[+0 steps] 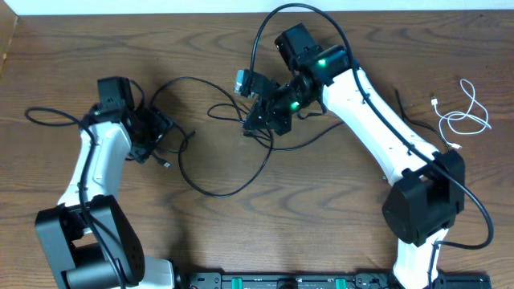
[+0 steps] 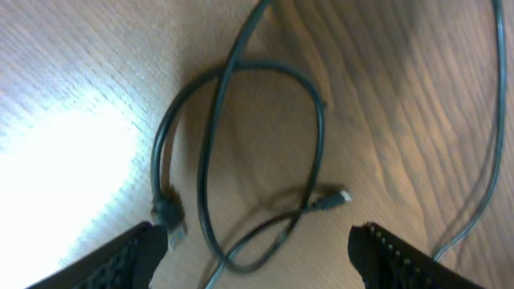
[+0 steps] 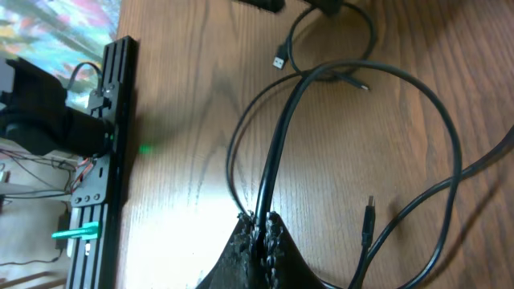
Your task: Untangle cables
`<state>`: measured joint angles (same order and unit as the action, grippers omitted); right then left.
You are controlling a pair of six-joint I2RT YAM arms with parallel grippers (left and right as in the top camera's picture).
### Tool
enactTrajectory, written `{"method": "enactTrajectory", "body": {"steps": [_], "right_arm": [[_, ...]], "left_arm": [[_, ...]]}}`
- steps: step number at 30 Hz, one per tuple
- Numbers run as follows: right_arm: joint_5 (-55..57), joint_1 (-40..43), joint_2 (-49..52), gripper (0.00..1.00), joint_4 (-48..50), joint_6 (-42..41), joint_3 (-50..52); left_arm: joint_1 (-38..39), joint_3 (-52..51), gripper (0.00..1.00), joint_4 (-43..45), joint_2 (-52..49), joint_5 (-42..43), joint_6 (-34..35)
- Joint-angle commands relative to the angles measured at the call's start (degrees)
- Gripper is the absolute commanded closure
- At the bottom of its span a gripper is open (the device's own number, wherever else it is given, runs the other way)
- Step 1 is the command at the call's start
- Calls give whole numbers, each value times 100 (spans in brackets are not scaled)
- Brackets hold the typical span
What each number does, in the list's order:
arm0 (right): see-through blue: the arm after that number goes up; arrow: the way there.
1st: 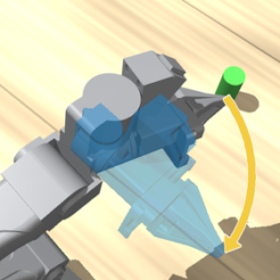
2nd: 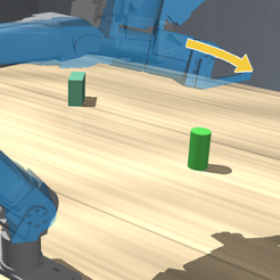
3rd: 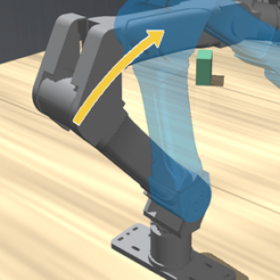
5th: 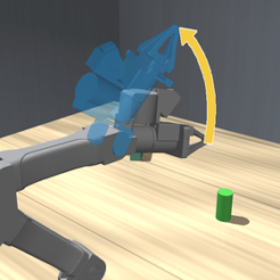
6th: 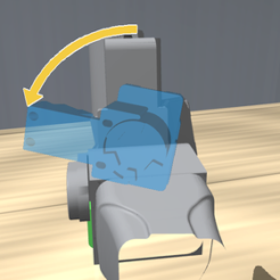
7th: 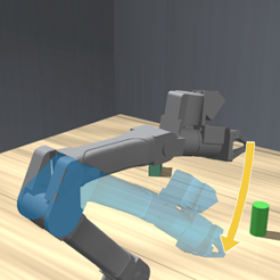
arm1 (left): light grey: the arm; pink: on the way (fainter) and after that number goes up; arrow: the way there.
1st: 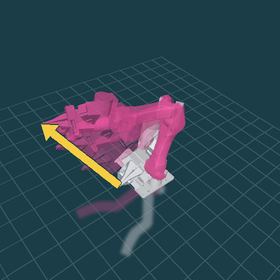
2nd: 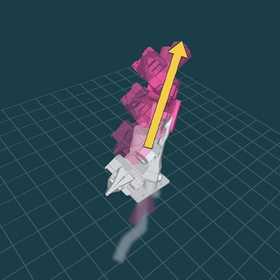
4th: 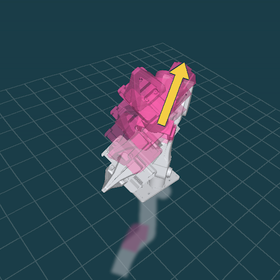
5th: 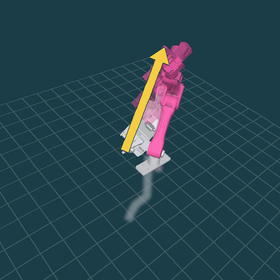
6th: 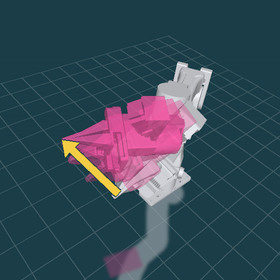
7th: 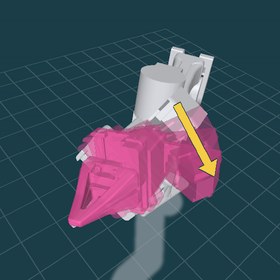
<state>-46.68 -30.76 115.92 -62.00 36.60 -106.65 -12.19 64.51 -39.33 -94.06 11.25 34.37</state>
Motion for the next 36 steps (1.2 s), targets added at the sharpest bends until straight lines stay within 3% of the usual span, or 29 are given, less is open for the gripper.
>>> {"method": "enactTrajectory", "body": {"steps": [1,5,7,9,14,29,36], "right_arm": [[-125,-46,155,99,55,-105,-4],[-111,-103,326,99,208,-236,-4],[4,-127,409,99,326,-402,-4],[48,-127,470,99,411,-533,-4],[46,-127,533,99,446,-529,-4],[136,-127,533,99,455,-529,-4],[136,-127,533,99,442,-531,-4]], "left_arm": [[11,356,22,-625,-22,46,-310],[11,328,27,-1539,-28,-33,-691],[11,299,45,-1912,-28,-31,-931],[15,234,56,-2203,-28,-31,-1029],[15,-144,56,-2114,-28,11,-1196],[717,-1502,51,105,-28,24,-1207],[857,-1729,51,531,-28,-208,-1119]]}}
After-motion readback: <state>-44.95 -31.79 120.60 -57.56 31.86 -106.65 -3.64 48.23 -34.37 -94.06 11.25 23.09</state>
